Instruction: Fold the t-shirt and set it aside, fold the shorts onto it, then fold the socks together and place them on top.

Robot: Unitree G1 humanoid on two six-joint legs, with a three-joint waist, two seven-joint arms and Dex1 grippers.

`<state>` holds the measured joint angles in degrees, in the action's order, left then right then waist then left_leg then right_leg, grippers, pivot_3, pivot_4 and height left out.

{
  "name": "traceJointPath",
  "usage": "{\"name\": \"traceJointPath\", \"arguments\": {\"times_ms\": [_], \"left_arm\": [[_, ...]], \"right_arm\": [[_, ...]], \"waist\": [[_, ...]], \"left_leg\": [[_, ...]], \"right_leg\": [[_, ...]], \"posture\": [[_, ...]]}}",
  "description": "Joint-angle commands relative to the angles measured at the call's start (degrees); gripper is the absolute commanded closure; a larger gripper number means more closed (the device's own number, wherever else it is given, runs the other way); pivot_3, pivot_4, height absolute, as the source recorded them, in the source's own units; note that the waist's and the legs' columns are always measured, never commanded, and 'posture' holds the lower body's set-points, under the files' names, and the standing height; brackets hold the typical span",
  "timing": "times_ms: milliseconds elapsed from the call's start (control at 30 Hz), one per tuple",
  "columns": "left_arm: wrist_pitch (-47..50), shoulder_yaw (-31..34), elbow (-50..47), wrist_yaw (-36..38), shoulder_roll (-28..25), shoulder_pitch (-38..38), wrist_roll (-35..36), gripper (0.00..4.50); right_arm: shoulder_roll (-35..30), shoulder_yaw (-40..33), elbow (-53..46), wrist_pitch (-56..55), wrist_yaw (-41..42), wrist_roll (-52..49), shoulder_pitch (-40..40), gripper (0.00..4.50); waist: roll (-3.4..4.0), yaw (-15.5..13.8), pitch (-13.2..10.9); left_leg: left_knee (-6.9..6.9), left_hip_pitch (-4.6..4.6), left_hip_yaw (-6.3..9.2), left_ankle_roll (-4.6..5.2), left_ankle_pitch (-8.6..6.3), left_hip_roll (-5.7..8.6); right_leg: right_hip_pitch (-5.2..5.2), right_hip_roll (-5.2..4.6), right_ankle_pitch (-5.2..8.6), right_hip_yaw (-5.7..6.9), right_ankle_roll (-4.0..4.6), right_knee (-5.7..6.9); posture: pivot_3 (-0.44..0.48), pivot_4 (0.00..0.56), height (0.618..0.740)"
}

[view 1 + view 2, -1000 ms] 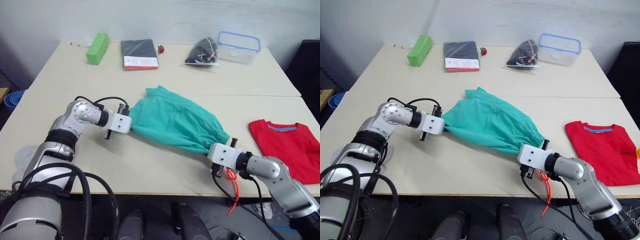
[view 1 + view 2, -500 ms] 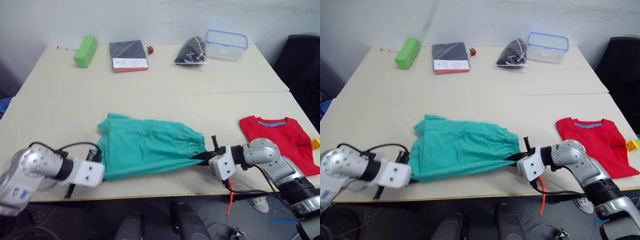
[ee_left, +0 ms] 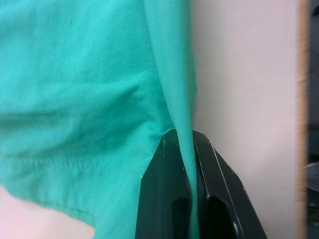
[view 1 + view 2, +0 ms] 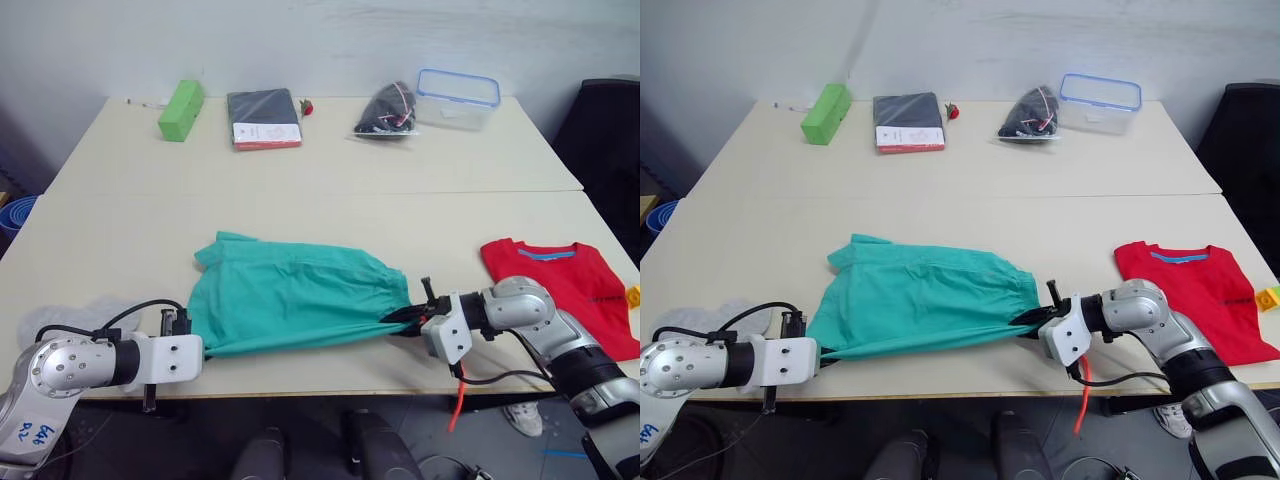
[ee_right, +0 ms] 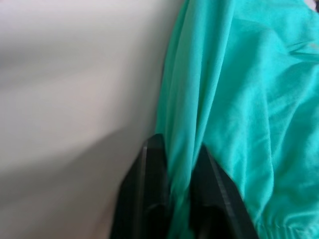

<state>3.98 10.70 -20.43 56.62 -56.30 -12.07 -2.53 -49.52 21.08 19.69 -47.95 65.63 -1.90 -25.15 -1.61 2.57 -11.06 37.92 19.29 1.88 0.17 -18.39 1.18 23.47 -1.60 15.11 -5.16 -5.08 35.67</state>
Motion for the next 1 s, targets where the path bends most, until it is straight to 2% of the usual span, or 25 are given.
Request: {"name": "traceJointPath", "arguments": {"times_ms": [33, 133, 233, 267, 333, 400, 433, 500, 567, 633, 733, 833, 867, 933, 1000], "left_arm": [[3.78, 4.10, 0.19, 4.66, -0.73, -3.09, 7.03, 3.53], [10.94, 8.42, -4.47, 8.50, -0.25, -6.24, 16.31, 2.58], [21.72, 14.30, -9.10, 10.46, -0.56, -6.25, 27.78, 1.61], [25.67, 16.48, -9.55, 9.77, -0.68, -3.77, 32.61, 1.33], [32.46, 16.35, -7.99, 5.48, -0.88, 5.95, 38.95, 1.33], [35.75, 10.81, -5.15, 0.47, 0.32, 16.50, 38.24, 1.33], [35.85, 6.69, -3.33, -1.72, 1.40, 20.93, 35.56, 1.73], [35.29, -0.15, -0.85, -3.96, 3.01, 26.64, 31.39, 2.24], [33.46, -5.91, 1.59, -4.42, 4.75, 29.44, 27.96, 2.88], [27.90, -12.54, 5.86, -6.78, 7.92, 31.68, 21.08, 3.54], [24.83, -17.89, 8.57, -11.03, 14.08, 33.07, 16.34, 4.50], [23.17, -19.59, 10.63, -13.54, 17.65, 33.68, 13.41, 4.50], [22.66, -19.98, 11.43, -14.24, 18.38, 33.94, 12.40, 4.50], [23.07, -20.43, 12.39, -15.20, 19.44, 34.55, 11.37, 4.50], [23.09, -20.22, 13.86, -15.71, 20.33, 35.04, 10.91, 4.50]], "right_arm": [[-4.15, -4.31, -6.59, 5.63, 0.67, -4.16, 3.49, 2.28], [-5.99, -7.75, -11.94, 11.59, -0.06, -7.71, 6.73, 1.22], [-7.86, -12.55, -19.95, 23.45, -0.84, -15.47, 10.96, 0.14], [-8.97, -14.50, -24.65, 30.80, -1.63, -20.80, 12.66, 0.00], [-9.33, -17.31, -32.50, 44.15, -5.11, -30.03, 13.58, 0.00], [-7.16, -17.44, -37.39, 54.42, -9.87, -34.71, 11.82, 0.00], [-5.25, -16.51, -39.01, 58.80, -12.62, -35.60, 10.31, 0.21], [-1.86, -15.04, -40.88, 65.20, -16.43, -35.88, 7.94, 0.64], [1.87, -13.00, -40.81, 70.12, -19.12, -34.47, 5.53, 1.32], [7.21, -10.76, -38.20, 76.12, -22.42, -34.40, 2.50, 2.07], [14.80, -7.77, -33.37, 79.29, -25.14, -31.24, -1.74, 3.17], [18.19, -4.19, -30.81, 78.73, -24.56, -25.98, -4.13, 4.25], [19.00, -2.92, -29.70, 78.81, -24.63, -24.12, -4.86, 4.45], [19.97, -0.40, -26.85, 77.94, -25.21, -19.21, -6.22, 4.45], [21.71, -1.00, -21.80, 77.00, -28.77, -15.15, -7.20, 4.45]], "waist": [[-0.01, 0.05, 0.01], [-0.01, 0.84, 0.01], [-0.04, 0.61, -0.02], [-0.02, 0.57, -0.03], [0.12, -0.08, -0.12], [0.11, -0.61, -0.11], [0.09, -0.66, -0.09], [0.13, -0.68, -0.01], [0.15, -0.38, 0.00], [0.14, -0.18, 0.00], [0.06, -0.41, 0.06], [0.03, -1.01, 0.14], [0.03, -1.04, 0.14], [0.02, -1.18, 0.14], [0.01, -1.10, 0.15]], "left_leg": [[0.00, -0.02, 0.00, 0.00, 0.00, -0.01], [-0.04, -0.05, -0.03, -0.06, -0.05, -0.14], [-0.05, -0.03, 0.07, -0.06, -0.06, -0.20], [-0.03, -0.03, 0.14, -0.06, -0.06, -0.21], [0.04, -0.02, 0.28, -0.06, -0.06, -0.20], [0.22, 0.01, 0.41, -0.07, -0.05, -0.23], [0.22, -0.03, 0.44, -0.07, -0.04, -0.22], [0.21, -0.06, 0.46, -0.11, -0.03, -0.21], [0.14, -0.04, 0.41, -0.28, -0.10, -0.17], [0.11, 0.19, 0.39, -0.51, -0.22, -0.21], [0.20, 0.85, 0.40, -0.59, -0.23, -0.20], [0.63, 2.24, 0.42, -0.93, -0.03, -0.12], [0.86, 2.55, 0.44, -1.19, 0.11, -0.14], [1.18, 3.09, 0.46, -1.21, 0.13, -0.11], [1.21, 3.05, 0.45, -0.98, 0.10, 0.02]], "right_leg": [[-0.02, 0.00, 0.00, 0.00, 0.00, 0.00], [0.01, 0.08, 0.08, -0.04, 0.13, 0.06], [0.06, 0.14, 0.16, 0.03, 0.19, 0.19], [0.06, 0.16, 0.18, 0.09, 0.21, 0.21], [0.01, 0.17, 0.23, 0.20, 0.21, 0.27], [-0.04, 0.20, 0.30, 0.38, 0.19, 0.33], [-0.10, 0.23, 0.30, 0.39, 0.19, 0.31], [-0.16, 0.27, 0.30, 0.43, 0.17, 0.27], [-0.06, 0.24, 0.28, 0.38, 0.13, 0.31], [0.20, 0.24, 0.34, 0.35, 0.10, 0.30], [0.79, 0.18, 0.35, 0.37, 0.08, 0.30], [2.21, 0.12, 0.28, 0.36, -0.01, 0.92], [2.49, 0.13, 0.28, 0.40, -0.01, 1.08], [2.98, 0.12, 0.28, 0.42, -0.01, 1.28], [2.96, 0.03, 0.27, 0.41, -0.03, 1.19]], "posture": [[0.000, 0.150, 0.740], [0.000, 0.150, 0.740], [0.000, 0.150, 0.740], [0.000, 0.150, 0.740], [0.000, 0.150, 0.740], [0.000, 0.150, 0.740], [0.000, 0.150, 0.740], [0.000, 0.150, 0.740], [0.000, 0.150, 0.740], [0.000, 0.150, 0.740], [0.000, 0.150, 0.740], [0.000, 0.150, 0.740], [0.000, 0.150, 0.740], [0.000, 0.150, 0.740], [0.000, 0.150, 0.740]]}}
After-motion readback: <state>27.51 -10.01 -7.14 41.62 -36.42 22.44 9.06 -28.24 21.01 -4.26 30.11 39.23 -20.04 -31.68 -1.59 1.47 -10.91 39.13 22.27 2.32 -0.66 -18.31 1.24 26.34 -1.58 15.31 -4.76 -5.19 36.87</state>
